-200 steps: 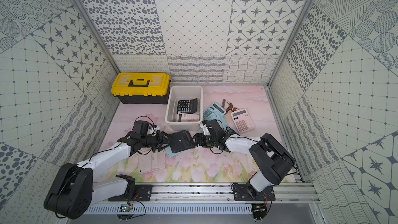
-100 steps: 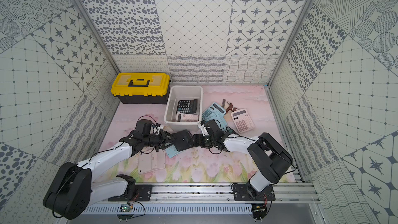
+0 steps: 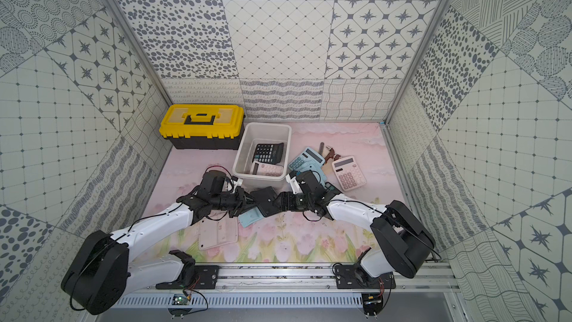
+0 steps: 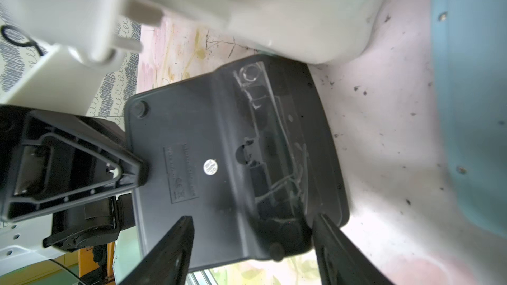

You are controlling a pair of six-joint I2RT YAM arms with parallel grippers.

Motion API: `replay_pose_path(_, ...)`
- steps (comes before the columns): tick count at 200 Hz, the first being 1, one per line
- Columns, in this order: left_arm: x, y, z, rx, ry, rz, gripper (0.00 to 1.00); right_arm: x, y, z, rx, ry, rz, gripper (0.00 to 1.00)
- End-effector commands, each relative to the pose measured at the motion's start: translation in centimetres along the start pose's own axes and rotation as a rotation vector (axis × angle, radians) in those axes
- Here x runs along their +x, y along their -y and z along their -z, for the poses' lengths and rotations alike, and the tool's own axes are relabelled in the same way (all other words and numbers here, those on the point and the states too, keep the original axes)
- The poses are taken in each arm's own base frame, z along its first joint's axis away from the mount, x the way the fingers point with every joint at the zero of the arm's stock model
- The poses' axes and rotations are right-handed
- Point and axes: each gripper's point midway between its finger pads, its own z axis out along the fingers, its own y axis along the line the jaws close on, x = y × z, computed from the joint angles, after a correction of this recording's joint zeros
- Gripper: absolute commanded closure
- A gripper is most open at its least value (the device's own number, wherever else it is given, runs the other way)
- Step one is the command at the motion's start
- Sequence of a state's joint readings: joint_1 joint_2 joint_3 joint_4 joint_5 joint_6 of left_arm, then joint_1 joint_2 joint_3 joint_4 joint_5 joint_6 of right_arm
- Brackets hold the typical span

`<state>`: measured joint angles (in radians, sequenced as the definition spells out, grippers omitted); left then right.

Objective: Put the calculator in the storage box
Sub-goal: Pick up the calculator at the center of the board.

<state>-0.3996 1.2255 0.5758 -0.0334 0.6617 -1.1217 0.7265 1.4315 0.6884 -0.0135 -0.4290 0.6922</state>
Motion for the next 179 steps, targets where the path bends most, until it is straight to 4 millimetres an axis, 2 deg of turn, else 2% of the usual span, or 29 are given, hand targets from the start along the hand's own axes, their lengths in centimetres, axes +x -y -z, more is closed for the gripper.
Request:
replay_pose_path(1, -0.1, 1.4, -0.3, 0.019, 0.011, -0.05, 0.89, 0.0, -0.5, 1.2, 0.008, 0.022, 0.068, 0.26)
replay_pose_path(62, 1.6, 3.3, 1.4, -0.011, 0.031, -0.069, 0.97, 0.1, -2.5, 5.6, 0.026, 0.097, 0.201, 0.18)
replay_pose_path(101, 2.5, 5.4, 2.5, -0.015, 0.04, -0.06, 1.0, 0.0, -4.0, 8.3, 0.065, 0.156, 0.316, 0.06)
replay_pose_path(114, 2.8, 6.1, 2.7, -0.022, 0.038, -0.053, 1.0, 0.1, -4.3, 8.8, 0.094, 0.164, 0.36, 0.03)
replay_pose_path(156, 3.9, 8.3, 3.4, -0.043, 0.035, -0.043, 1.0, 0.0, -6.2, 10.1, 0.166, 0.198, 0.506, 0.03)
replay_pose_path(174, 4.1, 9.0, 3.3, -0.05, 0.026, -0.034, 1.0, 0.1, -7.5, 10.5, 0.197, 0.217, 0.584, 0.03)
replay_pose_path(179, 4.3, 8.6, 3.3, -0.076, 0.018, -0.016, 1.0, 0.1, -7.8, 10.6, 0.208, 0.22, 0.604, 0.03)
